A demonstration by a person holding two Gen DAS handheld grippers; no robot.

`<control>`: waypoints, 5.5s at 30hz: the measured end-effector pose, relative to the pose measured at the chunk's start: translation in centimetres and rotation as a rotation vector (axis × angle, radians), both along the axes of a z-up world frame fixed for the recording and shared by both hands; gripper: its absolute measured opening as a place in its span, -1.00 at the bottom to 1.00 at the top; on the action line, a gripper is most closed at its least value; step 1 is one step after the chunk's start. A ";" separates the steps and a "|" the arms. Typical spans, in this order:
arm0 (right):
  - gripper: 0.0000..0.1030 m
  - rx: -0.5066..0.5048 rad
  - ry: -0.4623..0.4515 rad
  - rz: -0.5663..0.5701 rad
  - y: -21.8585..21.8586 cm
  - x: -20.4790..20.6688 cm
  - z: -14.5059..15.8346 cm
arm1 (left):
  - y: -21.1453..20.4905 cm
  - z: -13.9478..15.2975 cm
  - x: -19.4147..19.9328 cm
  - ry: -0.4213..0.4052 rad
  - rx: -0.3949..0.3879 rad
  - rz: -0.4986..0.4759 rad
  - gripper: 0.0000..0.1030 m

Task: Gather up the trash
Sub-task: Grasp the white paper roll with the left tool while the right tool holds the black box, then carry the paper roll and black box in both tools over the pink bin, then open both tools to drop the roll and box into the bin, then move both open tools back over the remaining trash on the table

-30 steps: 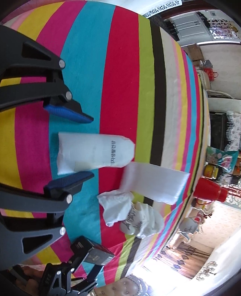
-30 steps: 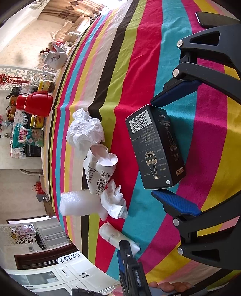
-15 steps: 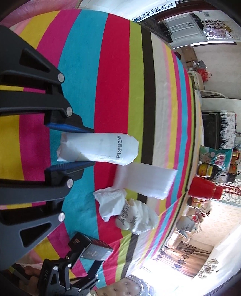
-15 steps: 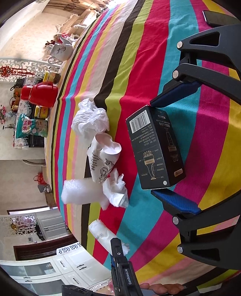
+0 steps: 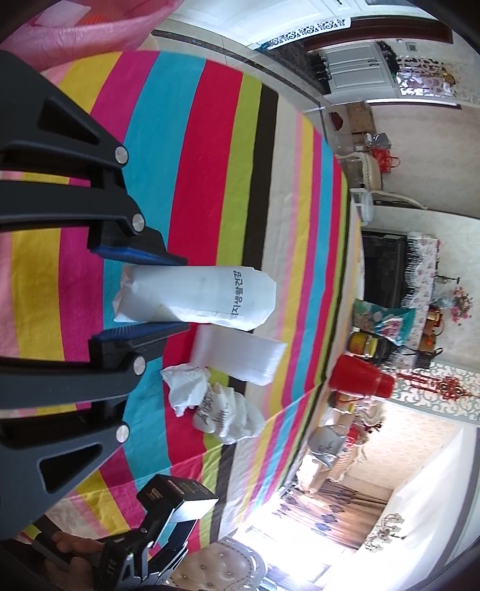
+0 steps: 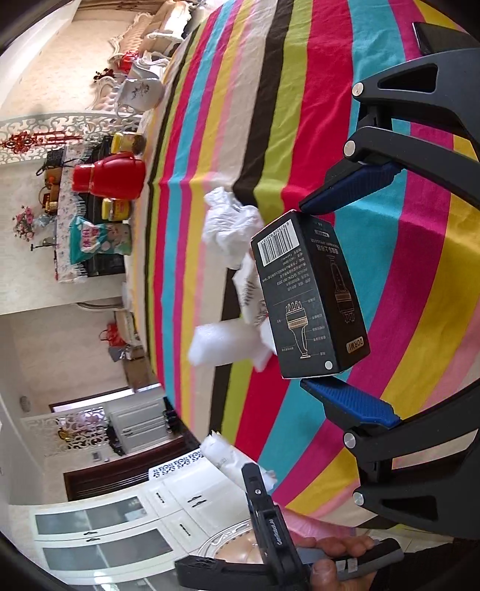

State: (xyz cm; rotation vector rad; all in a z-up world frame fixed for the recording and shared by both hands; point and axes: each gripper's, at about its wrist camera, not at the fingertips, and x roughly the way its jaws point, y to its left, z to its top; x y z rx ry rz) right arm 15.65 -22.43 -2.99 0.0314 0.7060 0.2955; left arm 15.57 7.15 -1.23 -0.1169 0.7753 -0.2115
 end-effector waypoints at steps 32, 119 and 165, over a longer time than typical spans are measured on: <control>0.60 -0.064 -0.133 0.147 13.5 -0.7 4.6 | 16.5 4.4 -10.0 -0.098 -0.023 0.300 -0.46; 0.64 -0.083 -0.139 0.312 25.6 2.6 4.2 | 24.8 5.6 -11.6 -0.108 -0.100 0.471 0.20; 0.64 -0.185 0.104 -0.054 4.8 14.0 -6.7 | 8.5 3.4 -1.4 -0.041 -0.056 0.203 0.27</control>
